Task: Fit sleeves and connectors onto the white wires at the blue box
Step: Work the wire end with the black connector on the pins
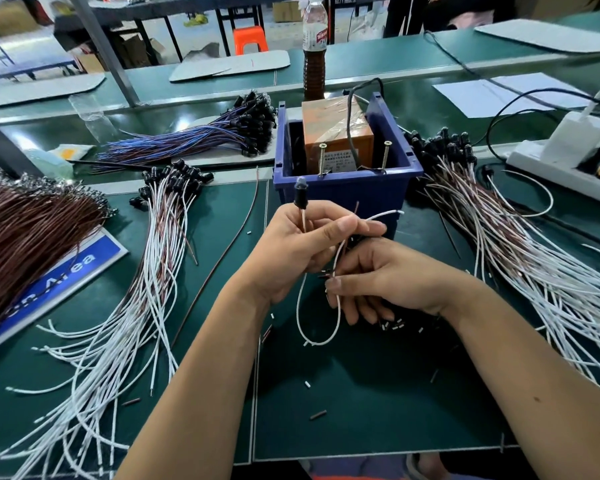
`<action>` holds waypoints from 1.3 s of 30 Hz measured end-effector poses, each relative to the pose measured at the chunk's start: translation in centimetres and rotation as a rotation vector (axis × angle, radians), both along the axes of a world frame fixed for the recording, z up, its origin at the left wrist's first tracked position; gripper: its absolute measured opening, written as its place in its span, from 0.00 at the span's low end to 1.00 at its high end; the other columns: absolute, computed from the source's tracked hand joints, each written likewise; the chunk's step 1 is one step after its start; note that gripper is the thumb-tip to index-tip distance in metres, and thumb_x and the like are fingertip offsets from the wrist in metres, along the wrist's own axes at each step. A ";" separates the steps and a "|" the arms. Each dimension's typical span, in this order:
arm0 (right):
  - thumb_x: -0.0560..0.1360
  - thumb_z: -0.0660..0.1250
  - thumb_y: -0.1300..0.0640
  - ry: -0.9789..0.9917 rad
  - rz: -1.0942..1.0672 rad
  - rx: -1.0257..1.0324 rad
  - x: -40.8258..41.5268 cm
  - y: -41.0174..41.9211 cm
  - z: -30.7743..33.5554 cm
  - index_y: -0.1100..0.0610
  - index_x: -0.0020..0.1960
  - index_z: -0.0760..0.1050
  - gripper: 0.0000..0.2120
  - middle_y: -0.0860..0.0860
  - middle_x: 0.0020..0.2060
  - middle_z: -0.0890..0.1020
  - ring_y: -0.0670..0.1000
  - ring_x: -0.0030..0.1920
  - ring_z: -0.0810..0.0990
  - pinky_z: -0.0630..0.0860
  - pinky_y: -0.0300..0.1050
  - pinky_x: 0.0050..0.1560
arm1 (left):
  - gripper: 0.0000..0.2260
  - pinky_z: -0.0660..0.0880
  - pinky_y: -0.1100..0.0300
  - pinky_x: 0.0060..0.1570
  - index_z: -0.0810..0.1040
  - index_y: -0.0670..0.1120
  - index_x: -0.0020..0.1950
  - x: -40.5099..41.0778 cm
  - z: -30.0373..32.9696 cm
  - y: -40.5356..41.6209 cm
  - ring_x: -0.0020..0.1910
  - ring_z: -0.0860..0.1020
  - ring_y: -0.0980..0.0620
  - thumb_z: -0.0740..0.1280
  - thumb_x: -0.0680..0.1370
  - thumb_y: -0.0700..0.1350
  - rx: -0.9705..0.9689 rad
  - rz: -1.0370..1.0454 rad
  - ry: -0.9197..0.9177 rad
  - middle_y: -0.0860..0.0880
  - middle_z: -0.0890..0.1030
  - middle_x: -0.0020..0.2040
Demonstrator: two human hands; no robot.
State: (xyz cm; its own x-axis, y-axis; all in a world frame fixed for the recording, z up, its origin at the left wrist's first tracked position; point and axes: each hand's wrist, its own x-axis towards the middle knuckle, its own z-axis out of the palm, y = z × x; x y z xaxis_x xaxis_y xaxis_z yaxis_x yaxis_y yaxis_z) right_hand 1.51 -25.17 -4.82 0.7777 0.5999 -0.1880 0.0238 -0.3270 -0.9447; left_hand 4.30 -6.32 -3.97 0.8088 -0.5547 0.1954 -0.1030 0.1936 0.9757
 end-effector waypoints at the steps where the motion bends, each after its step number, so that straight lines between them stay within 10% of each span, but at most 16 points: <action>1: 0.84 0.68 0.55 0.002 0.004 0.001 0.0 0.0 -0.1 0.57 0.43 0.83 0.13 0.57 0.33 0.85 0.48 0.26 0.77 0.70 0.36 0.23 | 0.08 0.60 0.67 0.25 0.85 0.47 0.48 0.0 -0.1 -0.1 0.24 0.59 0.57 0.67 0.83 0.43 0.010 0.005 -0.013 0.40 0.87 0.52; 5: 0.83 0.69 0.55 -0.011 0.027 0.039 0.3 -0.2 -0.2 0.60 0.45 0.84 0.11 0.57 0.34 0.85 0.48 0.26 0.77 0.70 0.36 0.23 | 0.10 0.59 0.68 0.25 0.82 0.37 0.50 0.3 -0.4 -0.1 0.24 0.61 0.59 0.65 0.83 0.43 -0.020 0.049 0.013 0.54 0.80 0.30; 17: 0.73 0.76 0.55 -0.159 -0.540 0.496 1.7 -2.9 -0.3 0.57 0.47 0.84 0.07 0.58 0.36 0.85 0.47 0.27 0.76 0.69 0.36 0.21 | 0.08 0.59 0.70 0.23 0.87 0.46 0.44 1.0 -1.5 0.0 0.23 0.62 0.60 0.73 0.75 0.50 -0.012 0.152 0.201 0.41 0.87 0.46; 29: 0.81 0.70 0.62 -0.406 -0.608 0.410 1.4 -2.5 -0.2 0.56 0.46 0.81 0.06 0.56 0.36 0.82 0.50 0.27 0.75 0.68 0.39 0.21 | 0.08 0.58 0.69 0.24 0.87 0.45 0.43 1.2 -1.5 0.0 0.23 0.61 0.60 0.70 0.78 0.46 -0.029 0.143 0.210 0.44 0.86 0.42; 39: 0.75 0.73 0.53 -0.196 -0.523 0.548 1.1 -1.1 -0.3 0.53 0.56 0.86 0.11 0.55 0.36 0.82 0.47 0.25 0.73 0.65 0.36 0.19 | 0.10 0.57 0.70 0.23 0.85 0.42 0.46 0.8 -1.2 -0.4 0.22 0.63 0.63 0.65 0.82 0.43 -0.236 0.077 0.250 0.50 0.85 0.39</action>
